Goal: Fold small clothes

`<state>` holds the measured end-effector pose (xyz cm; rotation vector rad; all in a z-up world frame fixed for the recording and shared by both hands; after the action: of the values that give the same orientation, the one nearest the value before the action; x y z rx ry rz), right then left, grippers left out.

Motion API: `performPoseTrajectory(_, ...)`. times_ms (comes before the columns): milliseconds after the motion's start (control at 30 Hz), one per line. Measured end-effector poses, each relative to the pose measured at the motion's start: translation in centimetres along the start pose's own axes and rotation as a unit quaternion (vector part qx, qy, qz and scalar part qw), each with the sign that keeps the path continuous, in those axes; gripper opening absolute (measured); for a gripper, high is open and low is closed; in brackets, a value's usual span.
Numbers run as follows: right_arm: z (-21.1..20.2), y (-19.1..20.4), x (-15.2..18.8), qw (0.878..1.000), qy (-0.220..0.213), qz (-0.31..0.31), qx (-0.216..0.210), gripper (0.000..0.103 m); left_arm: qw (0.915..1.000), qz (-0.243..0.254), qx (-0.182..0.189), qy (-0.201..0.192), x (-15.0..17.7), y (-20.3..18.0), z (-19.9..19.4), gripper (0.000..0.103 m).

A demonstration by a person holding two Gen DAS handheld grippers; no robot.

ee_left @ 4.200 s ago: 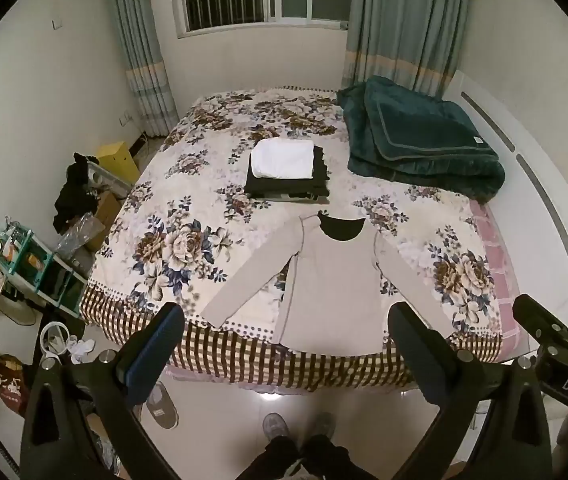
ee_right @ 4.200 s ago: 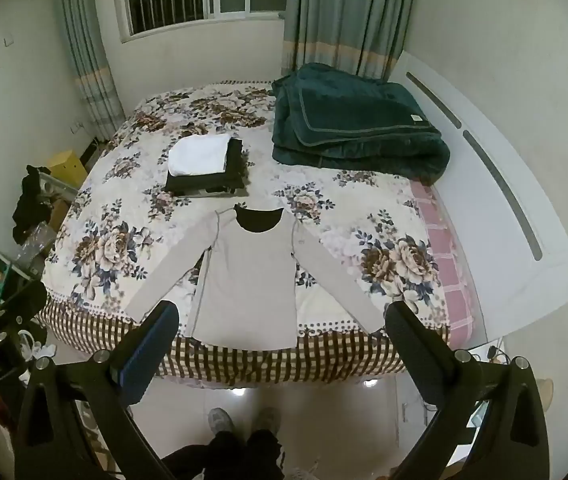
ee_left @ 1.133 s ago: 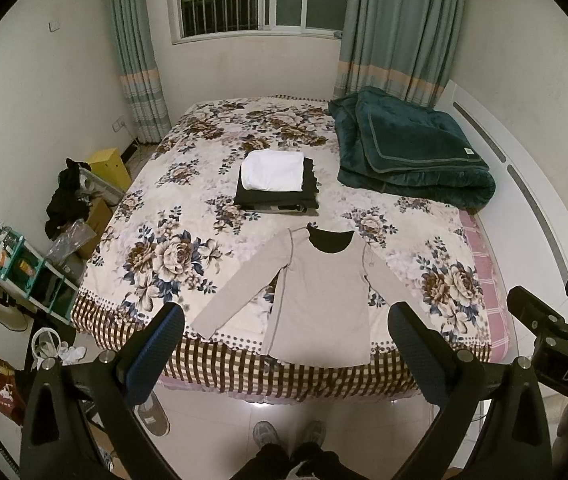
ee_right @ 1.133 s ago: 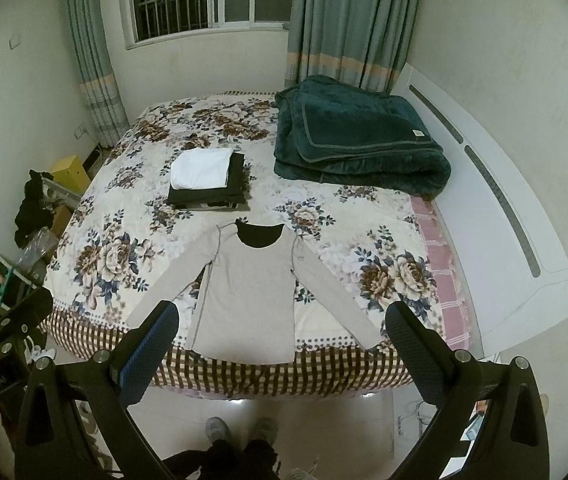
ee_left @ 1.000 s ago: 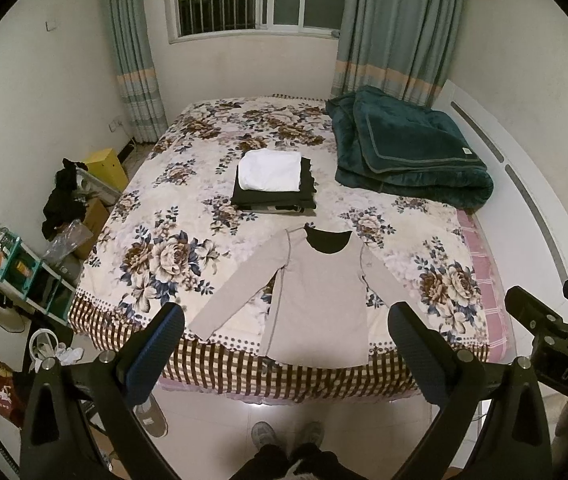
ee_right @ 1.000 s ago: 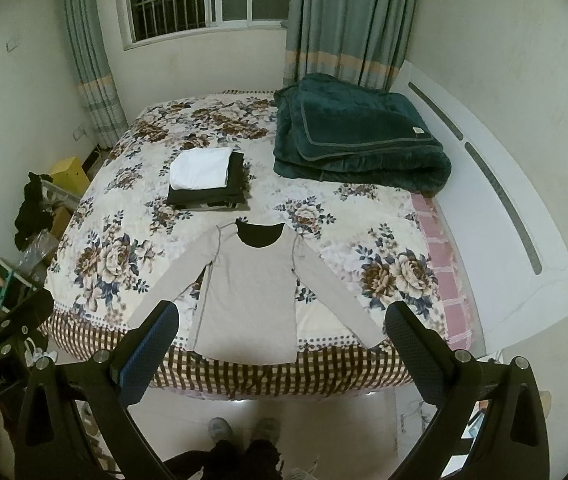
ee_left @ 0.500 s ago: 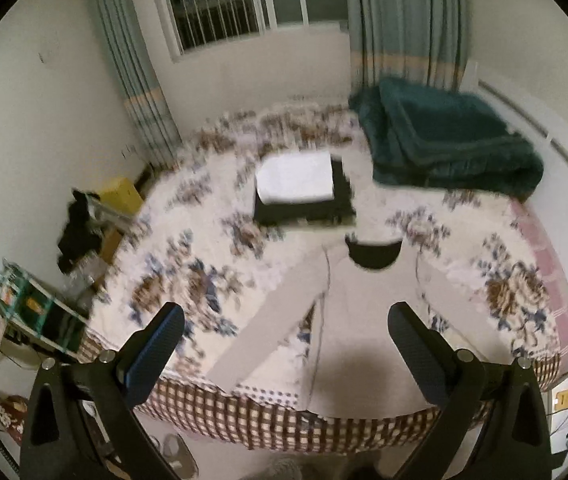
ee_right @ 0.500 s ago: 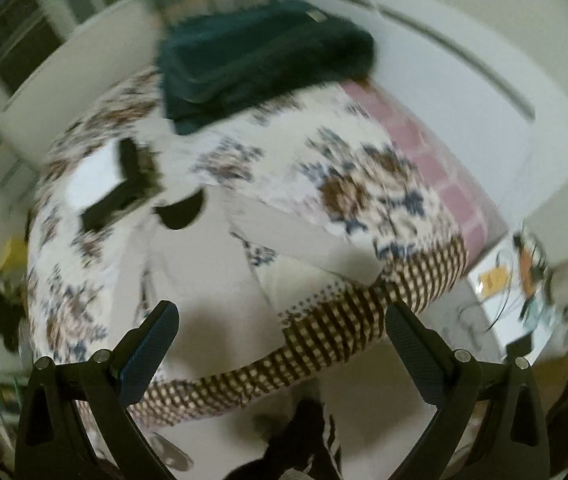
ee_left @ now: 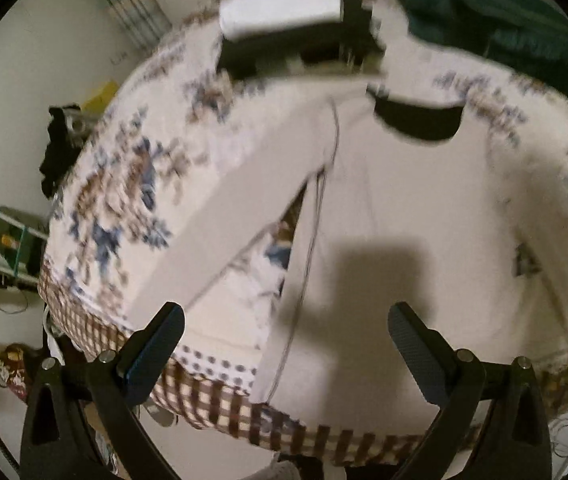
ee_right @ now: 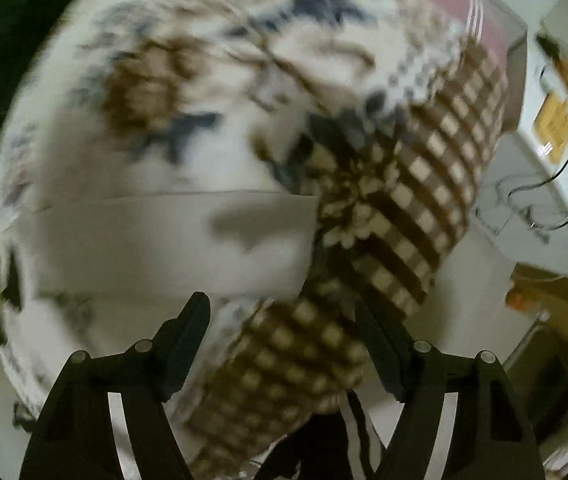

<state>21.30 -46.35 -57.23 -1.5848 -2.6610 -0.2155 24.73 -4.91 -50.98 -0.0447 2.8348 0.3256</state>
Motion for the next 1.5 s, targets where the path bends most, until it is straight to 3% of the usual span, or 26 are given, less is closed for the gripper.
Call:
performPoseTrajectory(133,6.7,-1.6,-1.9,0.999,0.019,0.050,-0.011,0.077,0.9992,-0.014,-0.001,0.038,0.9,-0.7,5.6,0.103)
performPoseTrajectory(200,7.7,-1.5,-2.3,0.997,-0.002,0.074,-0.034,0.074,0.9980,-0.032,0.018,0.052,1.0,-0.9,7.6,0.103)
performPoseTrajectory(267,7.6,-0.7,-2.4,0.997,-0.050,0.056,-0.016,0.027,0.9970,-0.044,0.029,0.057,1.1,-0.6,8.9,0.103)
performPoseTrajectory(333,7.2,0.8,-2.0,0.996,-0.081,0.004,0.027,0.004,0.9967,-0.051,0.029,0.056,1.0,-0.2,9.5,0.103)
performPoseTrajectory(433,5.7,5.5,0.2,0.986,-0.126,-0.090,0.058,0.004,0.9957,-0.071,0.030,0.051,0.9,1.6,9.6,0.103)
performPoseTrajectory(500,4.3,10.4,3.1,0.971,-0.152,-0.173,0.070,0.004,0.9940,-0.089,0.037,0.051,1.1,3.1,9.4,0.103)
performPoseTrajectory(533,3.4,13.6,5.0,0.960,-0.163,-0.218,0.070,0.003,0.9925,-0.102,0.042,0.053,1.3,4.2,9.1,0.103)
performPoseTrajectory(633,0.5,23.9,12.8,0.907,-0.190,-0.369,0.075,0.003,0.9893,-0.130,0.046,0.046,1.9,7.7,8.3,0.103)
performPoseTrajectory(733,0.4,32.9,23.2,0.827,-0.205,-0.520,0.069,0.003,0.9881,-0.147,0.021,0.039,3.0,12.0,7.8,0.103)
performPoseTrajectory(800,2.7,37.3,30.6,0.773,-0.188,-0.601,0.075,0.003,0.9867,-0.158,0.002,0.038,4.2,15.1,7.9,0.103)
performPoseTrajectory(867,7.0,38.8,37.3,0.735,-0.141,-0.657,0.092,0.003,0.9851,-0.166,-0.014,0.042,5.4,17.7,8.3,0.103)
performPoseTrajectory(1000,15.1,36.5,46.9,0.676,-0.058,-0.720,0.144,0.003,0.9795,-0.190,-0.035,0.057,7.8,22.0,9.8,0.103)
performPoseTrajectory(1067,17.9,35.2,48.8,0.660,-0.040,-0.731,0.168,0.003,0.9760,-0.204,-0.040,0.064,9.0,23.6,10.8,0.103)
performPoseTrajectory(1133,19.1,34.5,49.1,0.675,-0.020,-0.717,0.173,0.005,0.9726,-0.217,-0.037,0.073,9.8,24.6,11.6,0.103)
performPoseTrajectory(1200,19.1,34.3,48.8,0.717,0.028,-0.682,0.140,0.014,0.9679,-0.237,-0.027,0.080,10.6,25.6,12.1,0.103)
performPoseTrajectory(1267,18.4,34.3,47.5,0.769,0.072,-0.630,0.081,0.055,0.9614,-0.264,-0.008,0.077,11.1,26.9,12.6,0.103)
performPoseTrajectory(1333,17.5,34.0,45.4,0.803,0.083,-0.588,0.047,0.063,0.9475,-0.308,0.030,0.081,11.9,28.0,13.5,0.103)
performPoseTrajectory(1400,17.1,33.0,42.7,0.832,0.074,-0.548,0.052,0.063,0.9258,-0.354,0.090,0.097,12.7,28.3,15.2,0.103)
performPoseTrajectory(1500,17.9,30.4,39.0,0.857,0.061,-0.498,0.113,0.063,0.8748,-0.410,0.225,0.125,12.6,27.1,18.8,0.101)
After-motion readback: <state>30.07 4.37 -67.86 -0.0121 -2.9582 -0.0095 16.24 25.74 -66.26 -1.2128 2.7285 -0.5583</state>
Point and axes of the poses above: each gripper's, at about its wrist camera, not at the fingertips, and z roughly the way its jaws point, y to its left, x to its underside, the point moved 8 cm from there along z, roughly the way its jaws point, and after that the axes turned 1 degree about y, right-handed, at the moved point
